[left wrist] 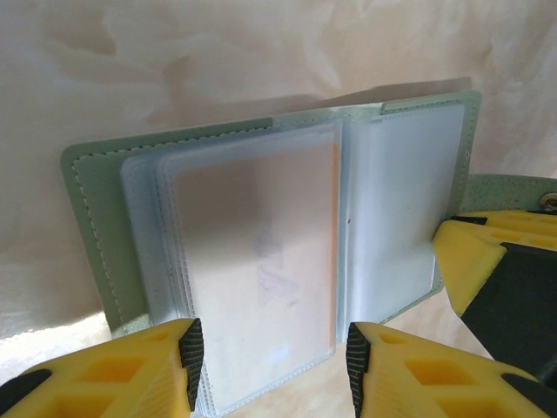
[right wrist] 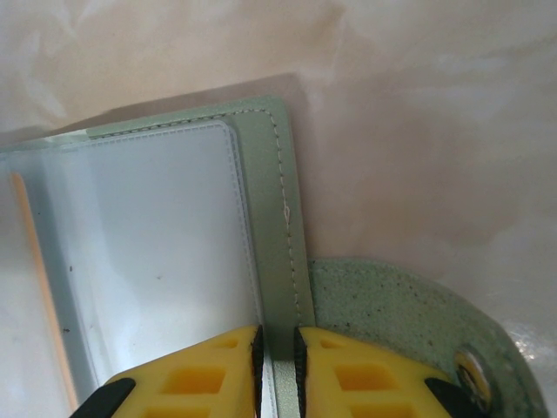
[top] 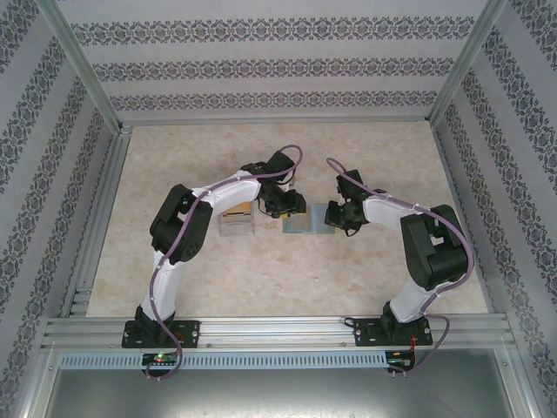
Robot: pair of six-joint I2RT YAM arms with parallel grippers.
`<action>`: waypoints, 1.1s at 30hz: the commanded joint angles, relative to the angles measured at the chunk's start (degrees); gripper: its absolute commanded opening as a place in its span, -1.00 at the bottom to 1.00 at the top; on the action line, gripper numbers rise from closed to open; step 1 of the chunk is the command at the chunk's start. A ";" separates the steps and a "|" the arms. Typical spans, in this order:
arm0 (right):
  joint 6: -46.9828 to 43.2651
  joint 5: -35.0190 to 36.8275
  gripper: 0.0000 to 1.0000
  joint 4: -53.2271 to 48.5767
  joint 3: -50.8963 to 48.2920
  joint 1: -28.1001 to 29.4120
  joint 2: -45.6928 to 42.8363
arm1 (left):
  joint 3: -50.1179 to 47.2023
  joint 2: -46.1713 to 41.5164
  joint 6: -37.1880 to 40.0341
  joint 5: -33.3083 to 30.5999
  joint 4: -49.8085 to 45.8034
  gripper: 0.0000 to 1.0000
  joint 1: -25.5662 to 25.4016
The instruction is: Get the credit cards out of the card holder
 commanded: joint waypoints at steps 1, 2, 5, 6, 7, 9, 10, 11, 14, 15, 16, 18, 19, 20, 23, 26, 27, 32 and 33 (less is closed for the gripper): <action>0.86 -1.96 -0.58 -0.18 -0.20 1.31 3.01 | 1.39 1.56 1.46 0.48 -1.16 -0.01 -1.01; 0.86 -2.02 -0.58 -0.20 -0.20 1.29 3.09 | 1.35 1.79 1.41 0.43 -1.26 -0.01 -1.00; 0.86 -2.04 -0.58 -0.17 -0.12 1.31 3.18 | 1.16 2.46 1.19 0.84 -1.21 -0.01 -0.98; 0.84 -2.04 -0.58 -0.20 -0.07 1.28 3.18 | 1.14 2.74 1.12 1.08 -1.22 -0.01 -0.97; 0.94 -2.04 -0.58 -0.18 -0.03 1.34 3.18 | 1.06 2.98 1.02 1.35 -1.14 -0.01 -0.97; 0.95 -2.13 -0.58 -0.24 0.02 1.35 3.26 | 0.93 3.47 0.86 1.78 -0.99 -0.01 -1.00; 0.95 -2.13 -0.58 -0.19 0.04 1.35 3.31 | 0.88 3.63 0.88 1.84 -1.01 -0.01 -1.00; 0.95 -2.12 -0.58 -0.29 0.06 1.41 3.20 | 0.88 3.71 0.84 1.81 -1.03 -0.01 -0.97; 0.97 -2.13 -0.58 -0.28 0.00 1.43 3.18 | 0.97 3.83 0.79 1.57 -1.44 -0.01 -1.05; 0.95 -2.12 -0.58 -0.33 -0.07 1.44 3.18 | 0.97 3.83 0.83 1.61 -1.46 -0.01 -1.06; 1.01 -2.19 -0.58 -0.19 -0.04 1.52 3.18 | 1.01 3.83 0.84 1.69 -1.47 -0.01 -1.06; 1.03 -2.18 -0.58 -0.18 0.06 1.53 3.27 | 0.84 3.83 0.38 2.87 -0.68 -0.01 -1.05; 1.03 -2.25 -0.58 -0.18 0.06 1.66 3.27 | 0.60 3.83 -0.14 3.81 0.35 -0.01 -1.08; 1.08 -2.30 -0.58 -0.12 0.06 1.69 3.34 | 0.15 3.83 -0.89 5.13 1.70 0.00 -1.06; 1.12 -2.48 -0.58 -0.24 0.24 1.83 3.45 | -0.94 3.83 -2.81 8.08 5.60 0.01 -1.05; 1.13 -2.48 -0.58 -0.24 0.32 2.10 3.45 | -0.97 3.91 -3.28 9.68 6.98 0.06 -1.14; 1.12 -2.49 -0.58 -0.22 0.24 2.15 3.44 | -0.82 3.85 -3.24 9.73 6.91 0.06 -1.14; 1.21 -2.56 -0.58 -0.07 -0.10 2.24 3.14 | -0.95 3.74 -3.26 9.73 6.86 0.07 -1.24; 1.21 -2.52 -0.58 -0.05 -0.11 2.23 3.10 | -0.97 3.70 -3.27 9.73 6.90 0.08 -1.23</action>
